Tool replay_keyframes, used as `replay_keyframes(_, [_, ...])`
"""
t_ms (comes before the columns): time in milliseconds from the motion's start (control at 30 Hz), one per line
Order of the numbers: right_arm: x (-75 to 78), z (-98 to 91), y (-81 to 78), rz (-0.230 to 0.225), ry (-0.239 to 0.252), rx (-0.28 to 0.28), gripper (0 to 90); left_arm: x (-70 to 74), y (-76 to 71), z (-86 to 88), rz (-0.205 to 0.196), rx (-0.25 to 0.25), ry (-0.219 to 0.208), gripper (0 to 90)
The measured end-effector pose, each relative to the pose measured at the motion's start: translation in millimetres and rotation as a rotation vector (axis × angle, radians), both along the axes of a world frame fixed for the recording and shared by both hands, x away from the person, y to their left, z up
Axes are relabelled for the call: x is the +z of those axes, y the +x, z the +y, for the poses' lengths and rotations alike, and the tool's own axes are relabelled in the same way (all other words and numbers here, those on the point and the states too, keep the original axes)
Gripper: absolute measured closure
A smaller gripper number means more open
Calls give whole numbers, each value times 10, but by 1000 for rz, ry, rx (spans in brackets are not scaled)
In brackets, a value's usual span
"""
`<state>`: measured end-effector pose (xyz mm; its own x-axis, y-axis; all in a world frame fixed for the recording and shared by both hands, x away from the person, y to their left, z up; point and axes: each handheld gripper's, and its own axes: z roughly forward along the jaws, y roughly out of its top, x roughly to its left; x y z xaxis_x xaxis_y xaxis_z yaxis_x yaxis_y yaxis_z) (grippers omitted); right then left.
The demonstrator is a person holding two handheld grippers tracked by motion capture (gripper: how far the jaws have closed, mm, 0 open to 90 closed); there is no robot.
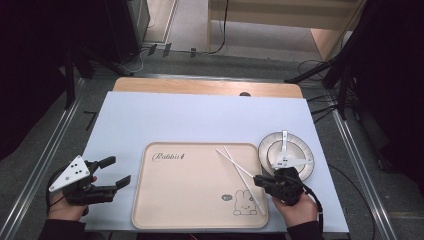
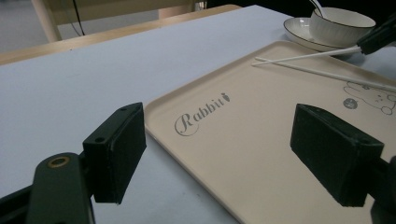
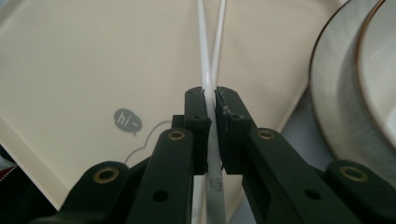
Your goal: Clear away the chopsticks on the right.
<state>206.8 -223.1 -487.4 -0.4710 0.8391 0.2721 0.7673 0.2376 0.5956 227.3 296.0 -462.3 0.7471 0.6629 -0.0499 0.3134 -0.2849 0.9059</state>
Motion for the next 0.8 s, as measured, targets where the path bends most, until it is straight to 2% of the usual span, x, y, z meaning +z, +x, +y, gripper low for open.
replay_keyframes(100, [-78,81,-34,13,-15,-15,846,2,-2,-3,-3,-2,0,189])
replay_keyframes(333, [-179,150,-71,41,16,-42,845,6,-5,4,-4,3,-11,189])
replay_keyframes(733, [-362,313,-50,78,-2,-7,841,10,-5,8,-5,6,-7,189])
replay_keyframes(800, [-377,310,-53,73,6,-7,841,11,-6,11,-6,8,-9,189])
